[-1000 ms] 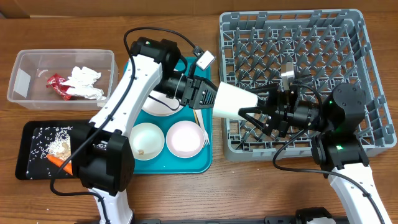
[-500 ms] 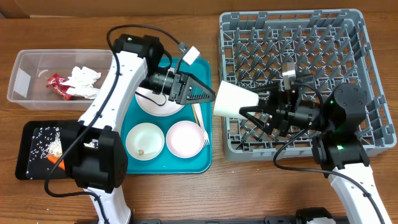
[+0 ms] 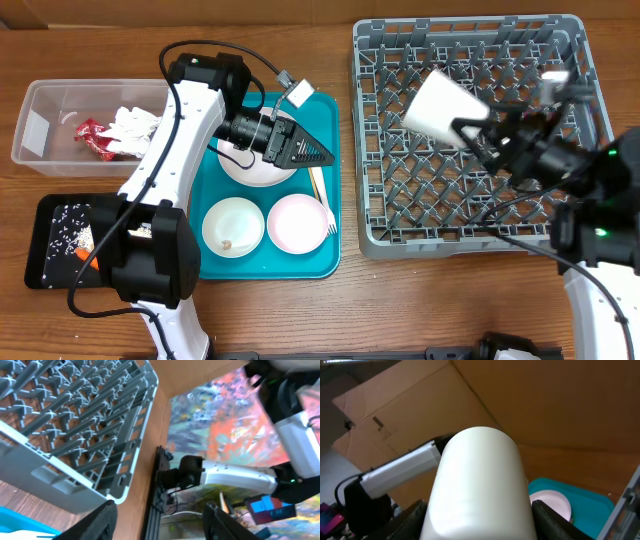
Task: Sort waste into correct bins and load items into the dishwasher rack
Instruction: 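Open the left gripper and pull the cup away with the right gripper, then carry the cup over the rack and lower it upside down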
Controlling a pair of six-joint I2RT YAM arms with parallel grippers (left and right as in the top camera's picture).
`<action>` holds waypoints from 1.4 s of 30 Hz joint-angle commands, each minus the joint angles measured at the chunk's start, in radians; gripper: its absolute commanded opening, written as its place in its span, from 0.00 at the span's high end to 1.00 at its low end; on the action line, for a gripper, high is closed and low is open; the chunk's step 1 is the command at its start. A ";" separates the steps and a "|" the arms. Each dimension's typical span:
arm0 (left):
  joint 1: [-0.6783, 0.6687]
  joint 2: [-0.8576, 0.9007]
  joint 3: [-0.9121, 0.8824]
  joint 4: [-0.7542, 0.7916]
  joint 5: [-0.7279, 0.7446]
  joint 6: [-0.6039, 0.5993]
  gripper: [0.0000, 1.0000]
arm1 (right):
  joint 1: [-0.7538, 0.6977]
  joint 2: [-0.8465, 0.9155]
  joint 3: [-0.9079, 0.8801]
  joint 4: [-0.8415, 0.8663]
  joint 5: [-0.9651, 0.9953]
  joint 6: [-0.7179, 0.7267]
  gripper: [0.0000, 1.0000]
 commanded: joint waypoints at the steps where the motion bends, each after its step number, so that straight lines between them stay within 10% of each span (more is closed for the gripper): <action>1: 0.003 -0.001 0.010 0.006 -0.042 -0.015 0.40 | -0.053 -0.005 0.101 0.006 -0.008 0.161 0.49; 26: 0.003 -0.001 0.010 0.007 -0.103 -0.015 0.37 | -0.096 0.205 0.711 -0.303 0.050 0.338 0.55; 42: 0.002 -0.001 0.010 0.015 -0.193 -0.014 0.34 | 0.019 0.207 0.711 -1.093 0.766 -0.287 0.56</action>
